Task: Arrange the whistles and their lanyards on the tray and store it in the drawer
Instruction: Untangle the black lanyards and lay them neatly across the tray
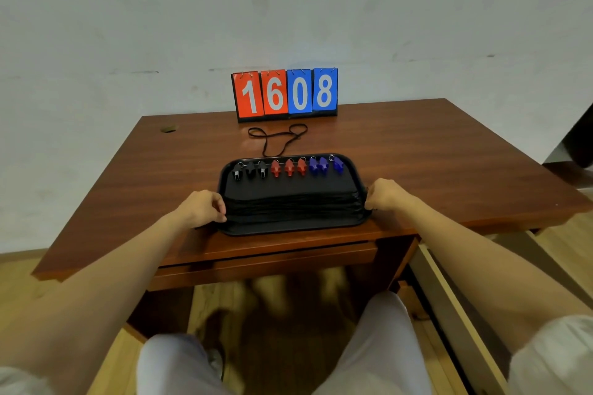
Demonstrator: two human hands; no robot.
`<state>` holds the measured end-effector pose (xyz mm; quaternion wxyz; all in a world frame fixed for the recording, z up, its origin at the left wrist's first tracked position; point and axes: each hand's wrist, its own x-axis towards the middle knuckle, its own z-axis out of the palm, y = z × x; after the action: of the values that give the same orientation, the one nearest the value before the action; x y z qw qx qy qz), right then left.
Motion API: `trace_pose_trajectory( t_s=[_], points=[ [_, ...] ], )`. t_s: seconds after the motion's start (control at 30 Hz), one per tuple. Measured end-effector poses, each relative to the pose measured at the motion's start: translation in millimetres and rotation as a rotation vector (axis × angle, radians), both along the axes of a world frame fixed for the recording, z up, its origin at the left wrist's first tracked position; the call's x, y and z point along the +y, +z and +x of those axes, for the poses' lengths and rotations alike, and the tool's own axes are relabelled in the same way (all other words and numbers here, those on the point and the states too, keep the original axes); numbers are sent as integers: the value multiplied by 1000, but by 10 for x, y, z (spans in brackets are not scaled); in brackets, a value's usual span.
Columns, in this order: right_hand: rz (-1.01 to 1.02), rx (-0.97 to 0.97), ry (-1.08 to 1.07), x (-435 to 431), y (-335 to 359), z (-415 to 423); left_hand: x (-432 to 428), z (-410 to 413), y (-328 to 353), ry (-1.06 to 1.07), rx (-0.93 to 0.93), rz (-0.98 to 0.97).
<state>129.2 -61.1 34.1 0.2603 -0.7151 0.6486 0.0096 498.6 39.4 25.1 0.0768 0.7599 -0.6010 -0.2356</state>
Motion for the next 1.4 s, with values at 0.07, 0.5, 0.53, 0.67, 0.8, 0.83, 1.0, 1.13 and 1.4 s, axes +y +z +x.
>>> trace_pose_trajectory(
  t_s=[0.07,0.5,0.53,0.67,0.8,0.83,1.0,1.13,1.4],
  points=[
    [-10,0,-9,-5,-29,-3,1,6,-27,10,-41,-3],
    [-84,68,7,-13,-19,-39,31,-51,-145,-39,-268,-117],
    [-80,70,12,-17,-10,-43,28,-54,-142,-43,-268,-119],
    [-86,87,104,-25,41,-3,20,-86,-125,-69,-266,-152],
    [-148,63,198,-51,41,96,-7,-163,-138,-110,-235,-188],
    [-160,46,222,-62,29,128,-22,-191,-144,-123,-228,-194],
    [-198,13,340,-115,-54,304,-137,-369,-175,-137,-233,-295],
    [-278,-29,408,-186,-42,506,-315,-533,-148,-108,-271,-390],
    [-583,-77,407,-729,294,1062,-1031,-573,89,-43,-312,-429]
  ],
)
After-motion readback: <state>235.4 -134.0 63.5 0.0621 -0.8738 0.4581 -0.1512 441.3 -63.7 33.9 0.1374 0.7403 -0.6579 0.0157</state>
